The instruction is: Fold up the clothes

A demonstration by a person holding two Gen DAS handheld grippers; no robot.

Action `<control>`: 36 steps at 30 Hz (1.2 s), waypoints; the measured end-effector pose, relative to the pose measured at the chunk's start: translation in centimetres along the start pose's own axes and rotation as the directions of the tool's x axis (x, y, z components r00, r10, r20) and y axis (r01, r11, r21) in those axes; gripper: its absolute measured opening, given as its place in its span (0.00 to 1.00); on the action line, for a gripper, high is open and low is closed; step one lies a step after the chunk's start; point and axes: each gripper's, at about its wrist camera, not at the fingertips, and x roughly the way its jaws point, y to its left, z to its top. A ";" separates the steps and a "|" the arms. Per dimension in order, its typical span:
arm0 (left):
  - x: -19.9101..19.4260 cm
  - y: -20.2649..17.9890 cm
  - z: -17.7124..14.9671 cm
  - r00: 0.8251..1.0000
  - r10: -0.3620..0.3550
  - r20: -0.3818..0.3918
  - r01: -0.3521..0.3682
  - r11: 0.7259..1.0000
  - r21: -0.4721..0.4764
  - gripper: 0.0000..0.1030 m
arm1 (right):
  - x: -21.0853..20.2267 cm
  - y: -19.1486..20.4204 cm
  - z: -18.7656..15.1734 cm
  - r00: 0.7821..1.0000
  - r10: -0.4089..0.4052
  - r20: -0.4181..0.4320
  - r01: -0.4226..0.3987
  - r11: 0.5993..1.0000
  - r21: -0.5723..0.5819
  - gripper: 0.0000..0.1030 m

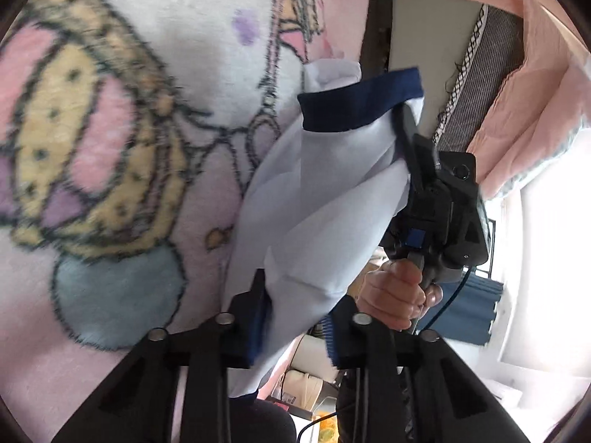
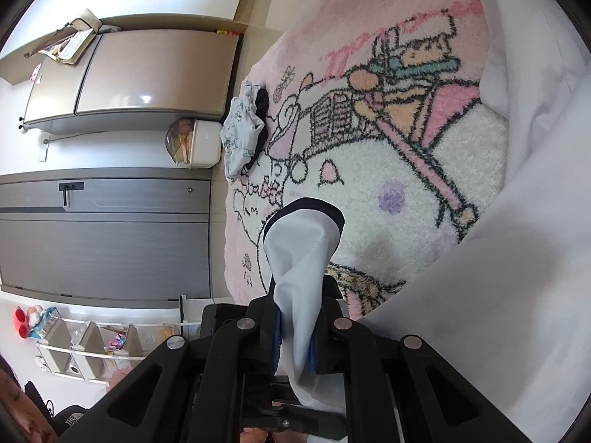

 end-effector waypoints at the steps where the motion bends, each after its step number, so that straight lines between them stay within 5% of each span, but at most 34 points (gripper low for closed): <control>1: -0.3 0.1 -0.2 1.000 0.009 0.009 -0.009 1.000 -0.001 0.16 | 0.1 0.0 0.0 1.000 -0.015 -0.004 0.015 1.000 -0.002 0.09; 8: -2.9 -1.8 -1.4 0.986 0.164 0.024 -0.166 0.981 0.105 0.06 | 1.4 0.8 0.0 0.991 -0.133 -0.016 0.132 0.990 -0.054 0.09; 14: -4.3 -2.5 -1.9 0.990 0.141 0.027 -0.143 0.981 0.133 0.04 | 3.3 1.8 0.1 0.980 -0.199 -0.018 0.196 0.974 -0.110 0.09; 28: -0.1 -1.7 -2.6 0.995 0.101 -0.029 -0.097 0.990 0.102 0.03 | 8.8 2.8 0.1 0.925 -0.379 -0.034 0.364 0.907 -0.211 0.09; 36: 1.1 -1.2 -3.1 0.991 0.117 -0.068 -0.111 0.990 0.086 0.03 | 9.7 3.1 1.1 0.947 -0.321 0.002 0.316 0.933 -0.173 0.09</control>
